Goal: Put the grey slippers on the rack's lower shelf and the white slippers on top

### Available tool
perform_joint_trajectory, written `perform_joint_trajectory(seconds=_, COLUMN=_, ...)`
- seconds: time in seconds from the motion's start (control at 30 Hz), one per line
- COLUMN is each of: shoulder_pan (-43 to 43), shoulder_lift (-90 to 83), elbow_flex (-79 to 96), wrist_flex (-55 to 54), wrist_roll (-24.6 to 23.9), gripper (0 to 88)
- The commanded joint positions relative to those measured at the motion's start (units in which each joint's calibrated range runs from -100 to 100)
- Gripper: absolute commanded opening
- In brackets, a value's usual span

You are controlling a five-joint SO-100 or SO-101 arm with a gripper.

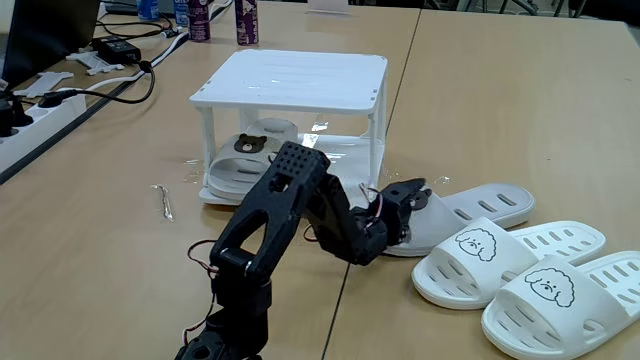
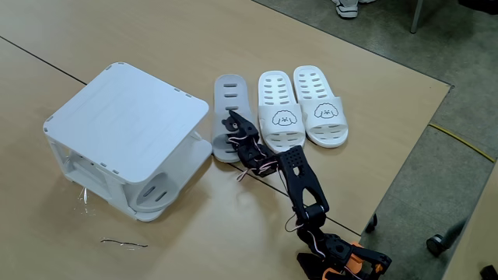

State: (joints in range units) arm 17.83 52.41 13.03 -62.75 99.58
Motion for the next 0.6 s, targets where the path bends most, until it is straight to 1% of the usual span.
perform_joint_trajectory(seconds=0.0, shoulder_pan=1.9, shoulder_lift=1.0, elbow_flex=-12.9, wrist_flex=5.2, wrist_roll=0.4, gripper=25.6)
perform_joint_trajectory(seconds=0.03, shoulder_pan=2.3, shoulder_lift=0.6, elbow_flex=-13.4, wrist_flex=6.1, wrist_roll=0.4, gripper=17.7)
perform_joint_trajectory(seconds=0.07, shoulder_pan=2.5, shoulder_lift=0.0, elbow_flex=-13.3, wrist_flex=6.3, wrist_roll=0.4, gripper=7.6)
perform_joint_trajectory(seconds=0.1, shoulder_pan=2.5, shoulder_lift=-1.0, elbow_flex=-13.1, wrist_flex=6.3, wrist_roll=0.4, gripper=0.0)
perform_joint_trajectory(seconds=0.13, shoulder_pan=2.6, shoulder_lift=-2.3, elbow_flex=-13.0, wrist_flex=6.3, wrist_roll=0.4, gripper=2.2)
perform_joint_trajectory(seconds=0.2, shoulder_pan=2.6, shoulder_lift=-6.7, elbow_flex=-11.6, wrist_flex=6.3, wrist_roll=0.4, gripper=0.4)
perform_joint_trajectory(seconds=0.27, shoulder_pan=2.6, shoulder_lift=-13.1, elbow_flex=-6.7, wrist_flex=6.3, wrist_roll=0.4, gripper=0.6)
perform_joint_trajectory(seconds=0.37, shoulder_pan=2.5, shoulder_lift=-25.5, elbow_flex=6.1, wrist_flex=6.3, wrist_roll=0.4, gripper=0.6)
perform_joint_trajectory(seconds=0.57, shoulder_pan=2.6, shoulder_lift=-53.2, elbow_flex=38.4, wrist_flex=6.3, wrist_roll=0.4, gripper=0.6)
